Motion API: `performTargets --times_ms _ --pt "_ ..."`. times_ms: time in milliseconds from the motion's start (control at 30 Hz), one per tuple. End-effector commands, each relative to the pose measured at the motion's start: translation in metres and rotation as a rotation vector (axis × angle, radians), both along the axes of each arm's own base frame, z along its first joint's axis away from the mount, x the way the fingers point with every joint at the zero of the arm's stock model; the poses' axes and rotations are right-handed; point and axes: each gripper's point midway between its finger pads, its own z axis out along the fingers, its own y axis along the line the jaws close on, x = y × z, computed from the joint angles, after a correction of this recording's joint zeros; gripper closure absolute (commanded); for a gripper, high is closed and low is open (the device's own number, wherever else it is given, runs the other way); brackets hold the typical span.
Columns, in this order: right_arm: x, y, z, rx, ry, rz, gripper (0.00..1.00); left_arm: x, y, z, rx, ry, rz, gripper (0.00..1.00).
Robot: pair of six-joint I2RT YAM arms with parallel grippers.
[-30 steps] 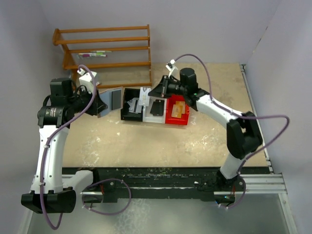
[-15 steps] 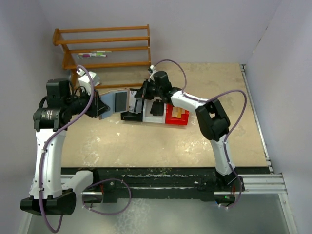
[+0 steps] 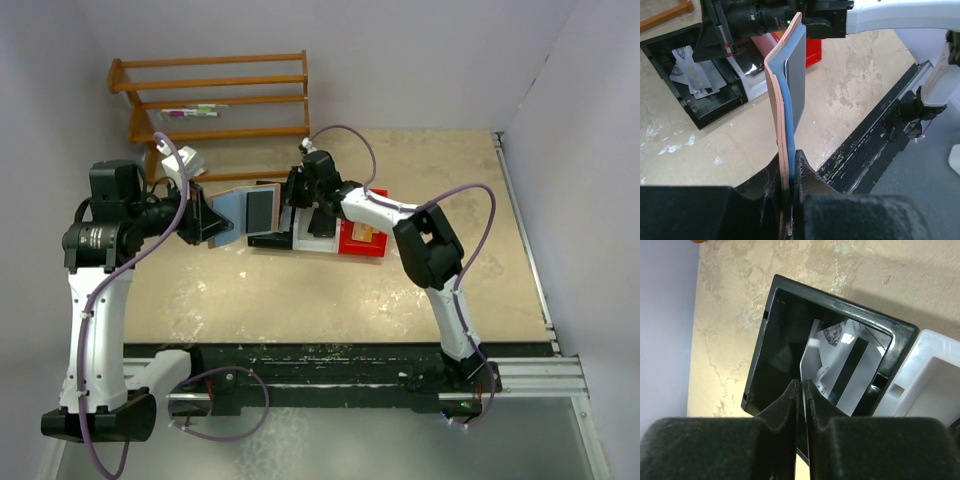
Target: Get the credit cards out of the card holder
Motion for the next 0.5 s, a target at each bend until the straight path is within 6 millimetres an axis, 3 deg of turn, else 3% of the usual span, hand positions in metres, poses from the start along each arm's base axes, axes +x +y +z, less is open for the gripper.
performTargets --times_ms 0,100,233,367,467 --pt "0.011 0.001 0.043 -0.004 -0.107 -0.019 0.83 -0.016 -0.013 0.034 -0.058 -0.091 -0.092 0.95" --pt "0.01 -0.002 0.048 -0.018 -0.112 -0.023 0.74 -0.024 -0.017 0.041 -0.07 -0.105 -0.129 0.94" --pt "0.003 -0.006 0.071 -0.01 -0.144 -0.017 0.67 -0.027 -0.019 0.044 -0.075 -0.108 -0.162 0.94" --pt "-0.01 -0.014 0.119 0.028 -0.211 0.004 0.51 -0.023 -0.02 0.047 -0.084 -0.098 -0.173 0.95" --pt "-0.035 -0.022 0.165 0.086 -0.275 0.062 0.37 -0.024 -0.024 0.051 -0.109 -0.096 -0.192 0.96"
